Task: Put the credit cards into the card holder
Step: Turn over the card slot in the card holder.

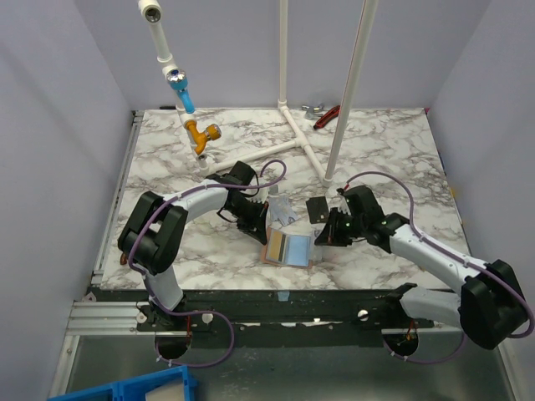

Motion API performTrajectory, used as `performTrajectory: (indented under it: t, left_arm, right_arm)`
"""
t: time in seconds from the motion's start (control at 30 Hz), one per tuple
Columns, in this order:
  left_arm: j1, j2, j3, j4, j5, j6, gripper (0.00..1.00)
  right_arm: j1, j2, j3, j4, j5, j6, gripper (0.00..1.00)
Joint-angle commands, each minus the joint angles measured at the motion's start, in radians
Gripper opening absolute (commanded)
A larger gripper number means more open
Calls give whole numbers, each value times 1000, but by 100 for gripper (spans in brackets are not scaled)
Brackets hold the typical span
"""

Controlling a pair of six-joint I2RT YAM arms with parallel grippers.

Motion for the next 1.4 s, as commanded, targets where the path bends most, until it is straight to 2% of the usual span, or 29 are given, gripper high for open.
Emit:
performTrajectory:
  t: [0.0, 0.17, 0.43, 0.87, 1.37]
  left_arm:
    - [-7, -37, 3, 1, -23, 17, 0]
    - [-7, -28, 5, -2, -37, 20, 0]
    - [-9, -23, 8, -7, -51, 24, 0]
    - [-14, -22, 19, -14, -51, 25, 0]
    - [-17, -29, 18, -14, -52, 27, 0]
  right_arm:
    - [5, 56, -53, 41, -52, 7, 1]
    - [5, 108, -101, 136, -151, 2, 1]
    - [5, 117, -141, 186, -196, 2, 1]
    - [5, 81, -157, 169, -195, 2, 1]
    - [5, 128, -159, 205, -225, -5, 1]
